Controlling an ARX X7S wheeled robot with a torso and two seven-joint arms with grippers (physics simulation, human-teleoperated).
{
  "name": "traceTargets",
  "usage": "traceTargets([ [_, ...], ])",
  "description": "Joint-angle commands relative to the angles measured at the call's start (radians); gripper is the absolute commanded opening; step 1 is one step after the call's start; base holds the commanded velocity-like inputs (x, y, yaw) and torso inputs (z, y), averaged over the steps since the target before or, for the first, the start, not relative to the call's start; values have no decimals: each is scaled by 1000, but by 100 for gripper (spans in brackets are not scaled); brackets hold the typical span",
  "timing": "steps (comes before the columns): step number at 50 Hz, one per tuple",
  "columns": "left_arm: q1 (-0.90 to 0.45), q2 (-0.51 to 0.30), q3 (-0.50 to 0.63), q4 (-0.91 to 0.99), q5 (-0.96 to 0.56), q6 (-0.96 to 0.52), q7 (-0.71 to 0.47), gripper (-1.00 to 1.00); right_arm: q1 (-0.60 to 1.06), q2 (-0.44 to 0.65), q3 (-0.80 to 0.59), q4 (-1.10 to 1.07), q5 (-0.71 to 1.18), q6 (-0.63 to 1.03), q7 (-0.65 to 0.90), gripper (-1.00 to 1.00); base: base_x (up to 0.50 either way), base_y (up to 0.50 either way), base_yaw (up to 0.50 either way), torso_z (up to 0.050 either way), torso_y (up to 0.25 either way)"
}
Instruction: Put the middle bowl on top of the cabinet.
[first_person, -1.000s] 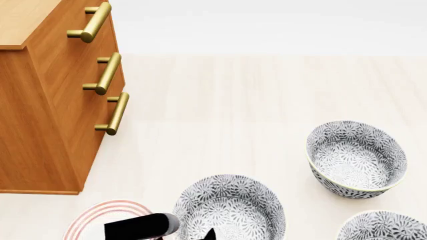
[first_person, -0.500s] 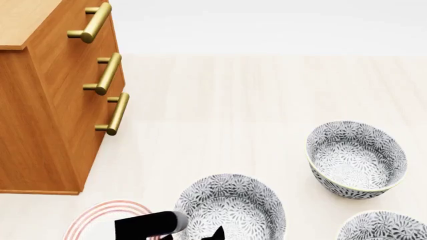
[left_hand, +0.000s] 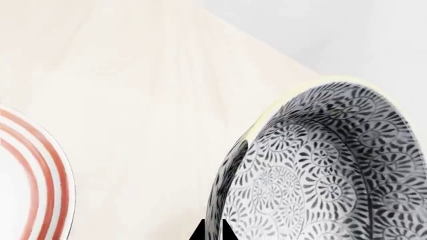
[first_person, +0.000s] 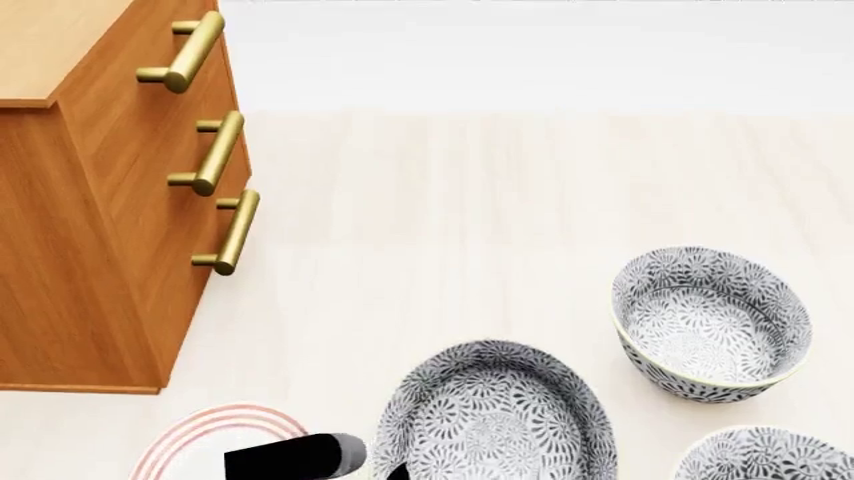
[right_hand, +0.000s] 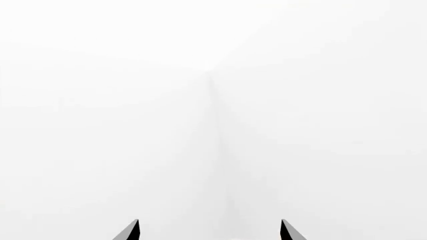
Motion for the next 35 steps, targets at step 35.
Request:
traceTargets([
  [35, -37, -129, 84, 483, 84, -22, -142, -100, 11, -11, -20, -10, -29, -13, 0, 100, 0, 0, 0, 41, 221],
])
